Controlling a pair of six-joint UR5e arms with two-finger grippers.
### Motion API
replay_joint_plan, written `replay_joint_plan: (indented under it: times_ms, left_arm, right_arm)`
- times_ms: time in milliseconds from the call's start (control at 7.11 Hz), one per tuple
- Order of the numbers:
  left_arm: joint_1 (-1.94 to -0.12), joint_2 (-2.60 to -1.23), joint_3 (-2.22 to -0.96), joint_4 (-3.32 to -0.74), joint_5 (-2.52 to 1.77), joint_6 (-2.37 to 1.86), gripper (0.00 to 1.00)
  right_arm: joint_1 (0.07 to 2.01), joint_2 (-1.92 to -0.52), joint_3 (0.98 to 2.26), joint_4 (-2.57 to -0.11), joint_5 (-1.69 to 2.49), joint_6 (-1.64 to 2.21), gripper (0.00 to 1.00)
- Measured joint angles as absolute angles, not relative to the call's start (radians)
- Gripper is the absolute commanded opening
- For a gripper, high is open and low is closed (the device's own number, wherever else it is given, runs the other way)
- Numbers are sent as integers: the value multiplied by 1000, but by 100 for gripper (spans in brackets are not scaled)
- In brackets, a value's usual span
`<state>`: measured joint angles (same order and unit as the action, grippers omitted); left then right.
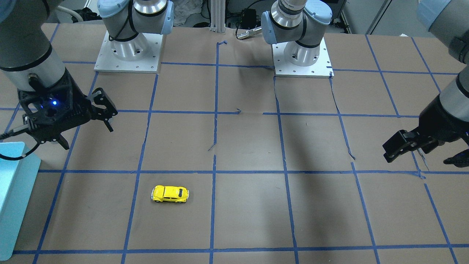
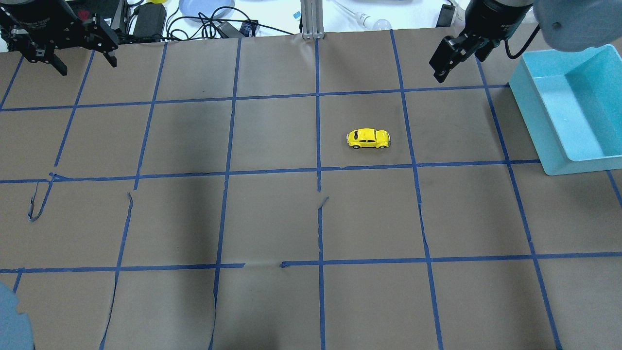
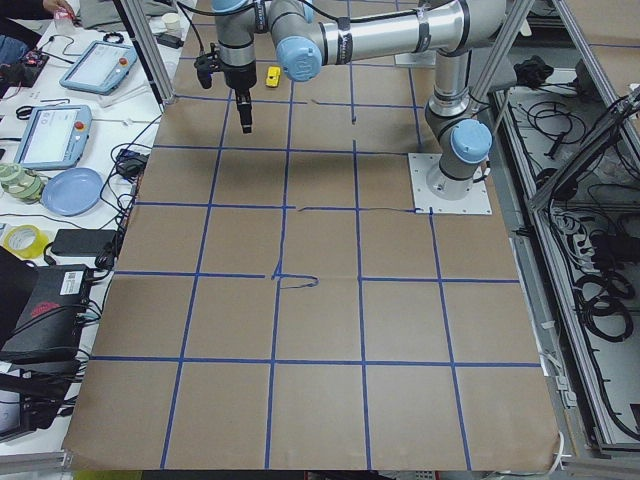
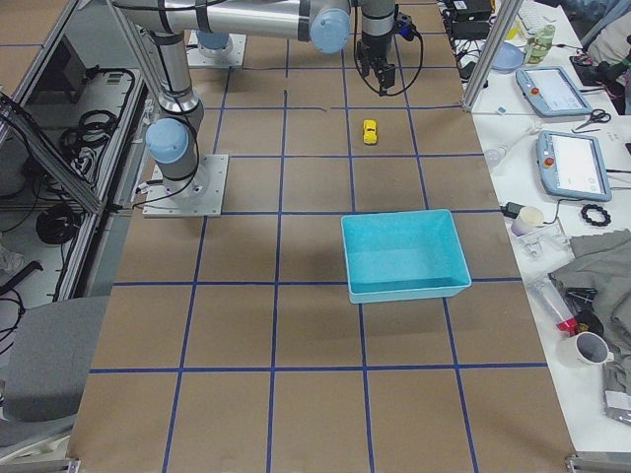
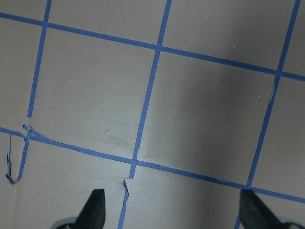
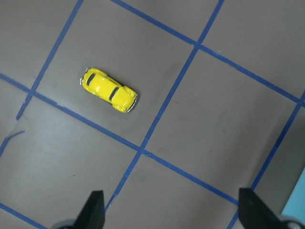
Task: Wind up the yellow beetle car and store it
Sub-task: 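Lower the right gripper onto the stopped yellow car and grasp it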
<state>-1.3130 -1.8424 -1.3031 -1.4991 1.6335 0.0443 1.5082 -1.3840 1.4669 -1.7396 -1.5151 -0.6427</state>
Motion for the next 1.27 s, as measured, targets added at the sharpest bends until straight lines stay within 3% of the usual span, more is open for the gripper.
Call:
replay_joint_plan:
  times_ms: [704,1126,1267]
  left_arm:
    - [-1315,-1840,-1304,-1500,1630,75,100]
    - [-1325,-1823,-1334,-1499,1619,88,100]
    - [-1325,-1813,-1349,-1498,1617,89,100]
  right_arm:
    - [1659,-1124,1530,-2047,-1489,-1159,100]
    - [1677,-1064,1622,-2159,-1444,-1321,99]
    - [1678,-1051,1638,-2174,-1437,-1356,92]
